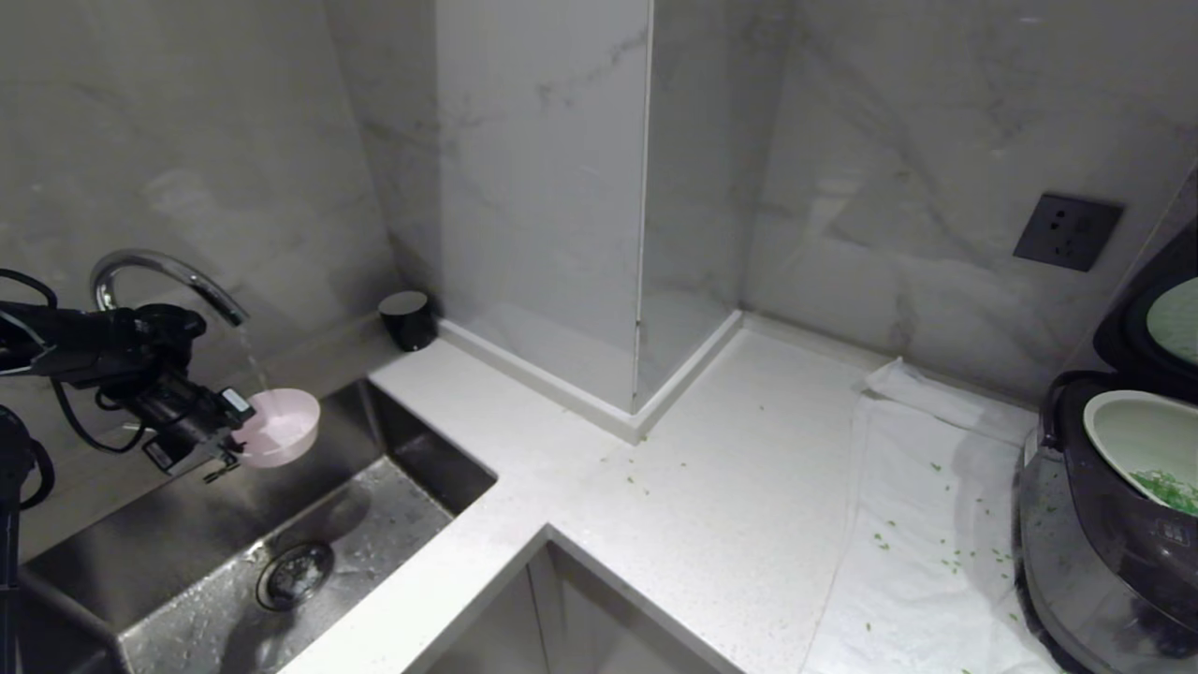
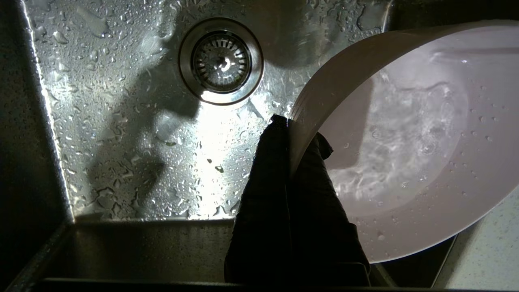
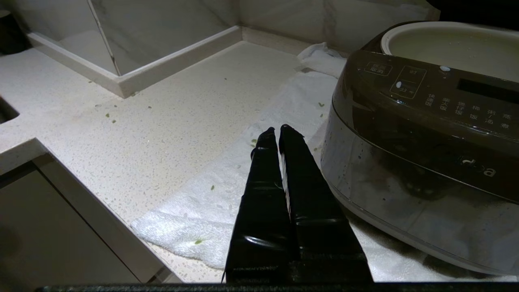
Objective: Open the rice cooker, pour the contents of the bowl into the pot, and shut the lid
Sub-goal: Fill a bowl with water from the tap
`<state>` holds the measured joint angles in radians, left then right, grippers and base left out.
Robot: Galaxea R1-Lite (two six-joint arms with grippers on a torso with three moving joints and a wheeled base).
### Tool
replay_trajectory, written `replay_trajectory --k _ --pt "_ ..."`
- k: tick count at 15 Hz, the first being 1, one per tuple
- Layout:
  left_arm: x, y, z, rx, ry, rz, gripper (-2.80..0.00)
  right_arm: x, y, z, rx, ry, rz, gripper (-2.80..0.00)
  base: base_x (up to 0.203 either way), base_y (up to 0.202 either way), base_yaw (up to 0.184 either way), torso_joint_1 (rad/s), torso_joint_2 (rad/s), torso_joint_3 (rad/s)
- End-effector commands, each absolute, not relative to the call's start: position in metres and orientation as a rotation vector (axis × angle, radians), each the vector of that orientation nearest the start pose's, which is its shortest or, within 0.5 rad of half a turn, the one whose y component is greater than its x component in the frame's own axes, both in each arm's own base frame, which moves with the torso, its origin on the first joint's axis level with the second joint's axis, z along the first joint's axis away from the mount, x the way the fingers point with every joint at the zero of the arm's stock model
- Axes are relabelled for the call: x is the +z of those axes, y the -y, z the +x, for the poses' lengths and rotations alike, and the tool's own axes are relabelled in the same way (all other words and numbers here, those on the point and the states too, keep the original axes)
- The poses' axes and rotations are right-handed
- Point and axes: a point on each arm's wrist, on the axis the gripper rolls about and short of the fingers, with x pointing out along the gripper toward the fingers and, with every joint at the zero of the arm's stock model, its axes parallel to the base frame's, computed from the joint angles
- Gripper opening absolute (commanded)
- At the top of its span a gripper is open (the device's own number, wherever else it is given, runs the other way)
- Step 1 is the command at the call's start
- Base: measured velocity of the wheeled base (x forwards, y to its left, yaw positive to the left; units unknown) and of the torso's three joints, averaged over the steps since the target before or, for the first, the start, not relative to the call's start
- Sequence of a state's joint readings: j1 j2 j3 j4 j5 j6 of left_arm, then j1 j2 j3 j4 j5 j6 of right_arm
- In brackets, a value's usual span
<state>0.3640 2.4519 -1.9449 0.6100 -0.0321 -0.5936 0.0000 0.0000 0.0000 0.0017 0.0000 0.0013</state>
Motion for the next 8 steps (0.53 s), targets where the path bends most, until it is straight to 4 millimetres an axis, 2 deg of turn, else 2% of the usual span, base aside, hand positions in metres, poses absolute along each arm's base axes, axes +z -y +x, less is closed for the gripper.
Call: replay_trajectory --k 1,8 --pt "0.0795 -0.1661 0.4346 0.626 -0.995 -0.752 -2.80 0.0749 0.0000 -0.0227 0.000 -0.003 0.002 -2.80 0.000 0.000 0.000 0.000 0.00 0.000" --pt "0.0809 -0.1650 0.4328 0.613 -1.011 -0.764 -2.80 0.0748 0.0000 -0.0227 0.000 -0.005 0.000 -2.80 0.000 0.000 0.000 0.000 0.00 0.000"
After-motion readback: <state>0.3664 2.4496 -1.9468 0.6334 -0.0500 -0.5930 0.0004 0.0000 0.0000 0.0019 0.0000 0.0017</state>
